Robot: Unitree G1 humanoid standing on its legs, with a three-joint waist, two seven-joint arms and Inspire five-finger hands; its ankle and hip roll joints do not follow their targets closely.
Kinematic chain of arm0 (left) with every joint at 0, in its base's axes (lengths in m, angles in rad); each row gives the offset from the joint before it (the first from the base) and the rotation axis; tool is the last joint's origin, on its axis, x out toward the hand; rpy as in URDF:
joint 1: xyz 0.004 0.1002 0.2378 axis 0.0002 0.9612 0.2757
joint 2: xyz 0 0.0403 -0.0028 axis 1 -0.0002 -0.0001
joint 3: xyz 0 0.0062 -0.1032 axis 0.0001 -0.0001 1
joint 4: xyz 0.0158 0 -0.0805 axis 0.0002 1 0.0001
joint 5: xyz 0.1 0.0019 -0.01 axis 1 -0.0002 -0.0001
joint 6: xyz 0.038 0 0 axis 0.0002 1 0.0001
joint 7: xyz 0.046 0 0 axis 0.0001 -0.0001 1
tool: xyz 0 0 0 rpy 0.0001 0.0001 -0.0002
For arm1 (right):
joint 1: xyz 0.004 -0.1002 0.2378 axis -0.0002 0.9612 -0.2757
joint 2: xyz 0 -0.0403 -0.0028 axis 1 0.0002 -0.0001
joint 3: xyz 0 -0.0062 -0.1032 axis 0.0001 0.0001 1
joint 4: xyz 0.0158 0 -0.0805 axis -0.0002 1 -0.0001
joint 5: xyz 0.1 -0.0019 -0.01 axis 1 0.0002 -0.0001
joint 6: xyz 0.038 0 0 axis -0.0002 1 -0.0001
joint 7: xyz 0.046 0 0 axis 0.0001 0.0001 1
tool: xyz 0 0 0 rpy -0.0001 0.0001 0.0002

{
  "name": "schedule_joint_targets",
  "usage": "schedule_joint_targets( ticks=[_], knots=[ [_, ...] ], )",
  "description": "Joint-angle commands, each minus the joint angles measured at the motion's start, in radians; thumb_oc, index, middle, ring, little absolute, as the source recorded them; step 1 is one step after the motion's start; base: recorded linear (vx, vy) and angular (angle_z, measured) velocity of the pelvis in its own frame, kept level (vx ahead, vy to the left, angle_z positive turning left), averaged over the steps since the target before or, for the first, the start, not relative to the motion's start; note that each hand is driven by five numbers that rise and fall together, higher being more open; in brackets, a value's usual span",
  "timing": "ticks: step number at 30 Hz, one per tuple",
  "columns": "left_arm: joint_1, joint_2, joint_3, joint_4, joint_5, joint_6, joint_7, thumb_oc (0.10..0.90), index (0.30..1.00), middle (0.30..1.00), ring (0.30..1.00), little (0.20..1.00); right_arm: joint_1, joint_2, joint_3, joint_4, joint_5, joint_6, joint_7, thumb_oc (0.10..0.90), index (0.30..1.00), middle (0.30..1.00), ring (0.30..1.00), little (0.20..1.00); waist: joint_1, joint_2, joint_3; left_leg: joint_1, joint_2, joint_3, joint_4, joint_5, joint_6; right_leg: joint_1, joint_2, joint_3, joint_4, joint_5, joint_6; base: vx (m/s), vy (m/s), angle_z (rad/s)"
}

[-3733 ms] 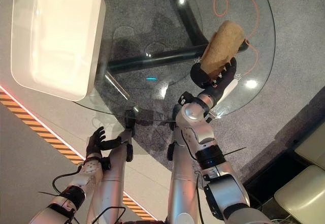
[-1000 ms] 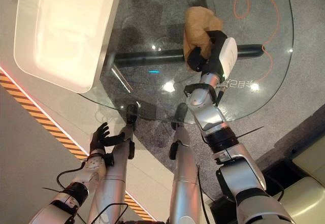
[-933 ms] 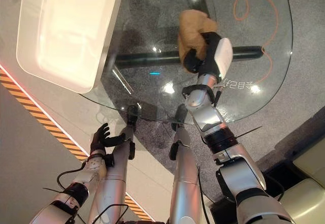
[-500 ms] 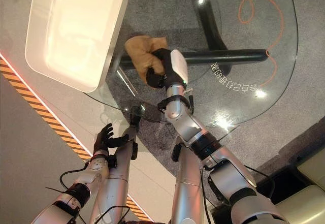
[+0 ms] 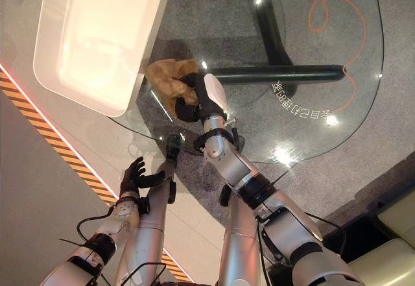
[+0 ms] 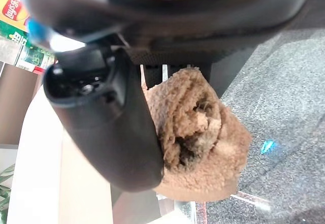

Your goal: Wipe the table with a cloth and put it in the basket.

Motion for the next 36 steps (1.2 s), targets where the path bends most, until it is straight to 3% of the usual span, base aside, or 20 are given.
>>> schedule_joint_targets(
  ticks=[1,7,12,22,32,33,34,36],
  knots=[
    [0.155,-0.010,-0.051,0.013,0.005,0.030,-0.002,0.800,0.900,0.900,0.900,0.900,0.028,0.033,0.051,-0.163,-0.018,-0.104,0.060,0.100,0.300,0.300,0.300,0.200,-0.001,0.015,0.000,-0.003,-0.091,0.077,-0.004,-0.030,0.086,-0.022,0.039,0.015,0.009,0.020,0.045,0.00,0.000,0.00],
    [0.155,-0.003,-0.039,0.014,0.009,0.032,-0.008,0.800,0.900,0.900,0.900,0.900,0.030,0.006,0.060,-0.195,-0.036,-0.118,0.144,0.100,0.300,0.300,0.300,0.200,-0.004,0.012,0.000,0.002,-0.089,0.080,-0.004,-0.029,0.086,-0.017,0.041,0.017,0.008,0.018,0.045,0.00,0.000,0.00],
    [0.154,0.009,-0.037,0.008,0.005,0.034,-0.011,0.800,0.900,0.900,0.900,0.900,0.028,-0.019,0.071,-0.213,-0.045,-0.097,0.138,0.100,0.300,0.300,0.300,0.200,-0.007,0.010,0.000,0.003,-0.084,0.082,-0.005,-0.029,0.084,-0.018,0.040,0.017,0.011,0.018,0.047,0.00,0.000,0.00],
    [0.161,0.011,-0.035,0.014,0.000,0.028,-0.013,0.800,0.900,0.900,0.900,0.900,0.016,-0.064,0.011,-0.203,-0.128,-0.062,0.007,0.100,0.300,0.300,0.300,0.200,-0.013,0.010,0.000,0.007,-0.081,0.085,-0.002,-0.032,0.084,-0.014,0.042,0.020,0.012,0.019,0.047,0.00,0.000,0.00],
    [0.187,0.022,-0.003,0.017,0.014,0.018,-0.020,0.800,0.900,0.900,0.900,0.900,-0.025,-0.202,-0.122,-0.162,-0.169,0.028,-0.157,0.100,0.300,0.300,0.300,0.200,-0.022,-0.002,0.000,0.020,-0.078,0.080,-0.009,-0.040,0.089,-0.004,0.053,0.026,0.007,0.020,0.050,-0.01,-0.001,0.00],
    [0.164,0.028,0.005,0.017,0.011,0.016,-0.022,0.800,0.900,0.900,0.900,0.900,-0.054,-0.225,-0.138,-0.153,-0.160,0.033,-0.176,0.100,0.300,0.300,0.300,0.200,-0.029,-0.006,0.000,-0.023,-0.084,0.085,-0.015,-0.004,0.093,-0.042,0.047,0.021,-0.004,0.051,0.043,0.00,0.000,0.00],
    [0.189,0.028,0.000,0.016,0.011,0.014,-0.025,0.800,0.900,0.900,0.900,0.900,-0.040,-0.236,-0.144,-0.140,-0.154,0.037,-0.197,0.100,0.300,0.300,0.300,0.200,-0.024,-0.003,0.000,0.015,-0.079,0.078,-0.009,-0.039,0.089,-0.008,0.055,0.028,0.007,0.021,0.051,0.00,0.000,0.00],
    [0.193,0.031,0.000,0.012,0.012,0.013,-0.025,0.800,0.900,0.900,0.900,0.900,-0.049,-0.266,-0.159,-0.120,-0.140,0.039,-0.223,0.100,0.300,0.300,0.300,0.200,-0.025,-0.003,0.000,0.014,-0.081,0.077,-0.008,-0.041,0.090,-0.010,0.056,0.029,0.008,0.021,0.051,0.00,-0.016,-0.02]
  ],
)
